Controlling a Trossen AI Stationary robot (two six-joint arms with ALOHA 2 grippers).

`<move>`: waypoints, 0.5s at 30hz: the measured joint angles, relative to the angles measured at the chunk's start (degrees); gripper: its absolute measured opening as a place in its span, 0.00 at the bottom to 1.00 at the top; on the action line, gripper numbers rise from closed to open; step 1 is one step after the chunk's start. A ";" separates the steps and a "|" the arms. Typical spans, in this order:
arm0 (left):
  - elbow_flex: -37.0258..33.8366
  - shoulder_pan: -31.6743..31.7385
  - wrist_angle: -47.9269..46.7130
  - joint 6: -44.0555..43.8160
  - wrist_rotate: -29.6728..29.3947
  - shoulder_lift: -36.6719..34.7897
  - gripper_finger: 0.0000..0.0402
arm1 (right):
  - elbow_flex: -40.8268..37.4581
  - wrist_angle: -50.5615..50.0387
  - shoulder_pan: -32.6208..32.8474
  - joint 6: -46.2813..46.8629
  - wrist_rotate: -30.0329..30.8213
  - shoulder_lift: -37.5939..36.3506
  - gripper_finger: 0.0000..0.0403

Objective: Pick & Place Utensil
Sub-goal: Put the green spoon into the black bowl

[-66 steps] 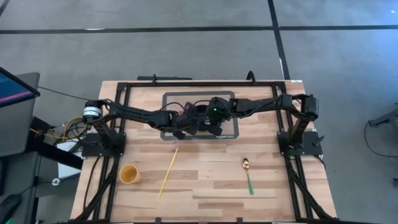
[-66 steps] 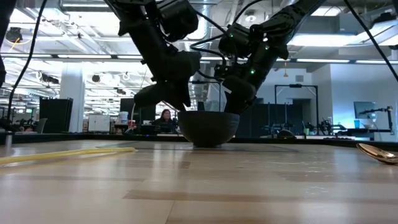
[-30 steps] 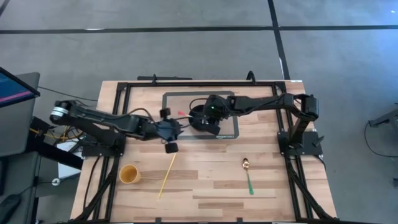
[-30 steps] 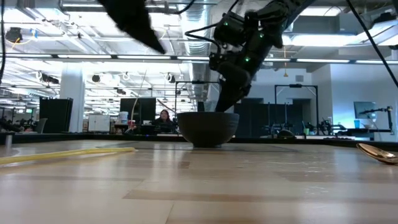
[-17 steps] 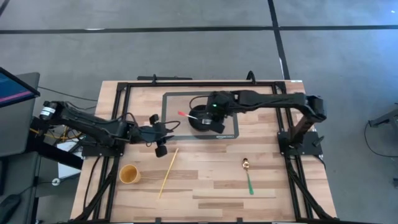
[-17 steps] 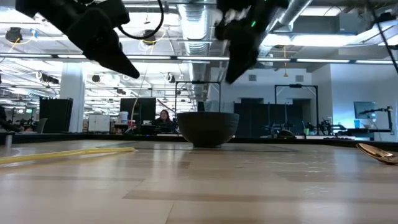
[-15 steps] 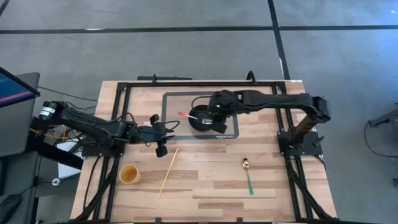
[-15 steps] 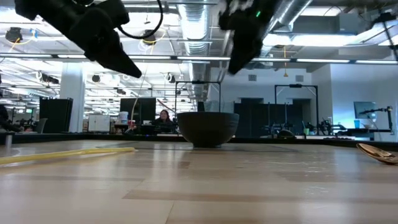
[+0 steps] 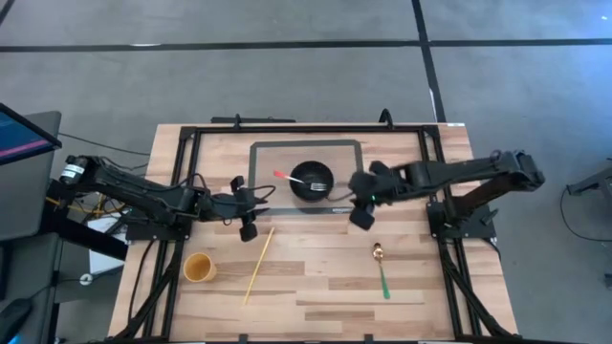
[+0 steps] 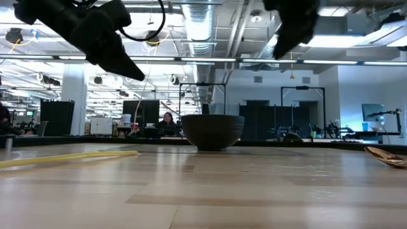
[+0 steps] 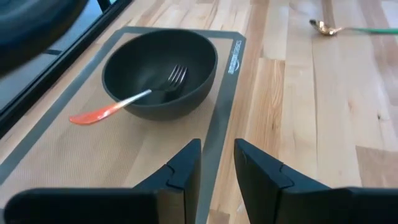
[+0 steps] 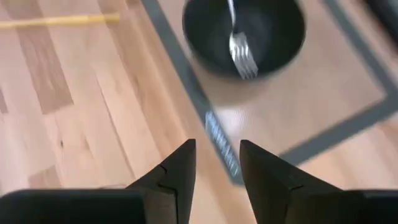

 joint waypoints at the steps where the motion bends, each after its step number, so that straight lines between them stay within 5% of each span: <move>1: 0.00 0.00 0.38 -0.01 -0.02 0.00 0.24 | -1.31 0.14 0.99 2.19 0.42 -0.29 0.29; 15: 0.00 0.00 0.92 -0.02 -0.22 0.04 0.24 | -7.86 -1.89 15.13 32.75 1.50 -0.52 0.29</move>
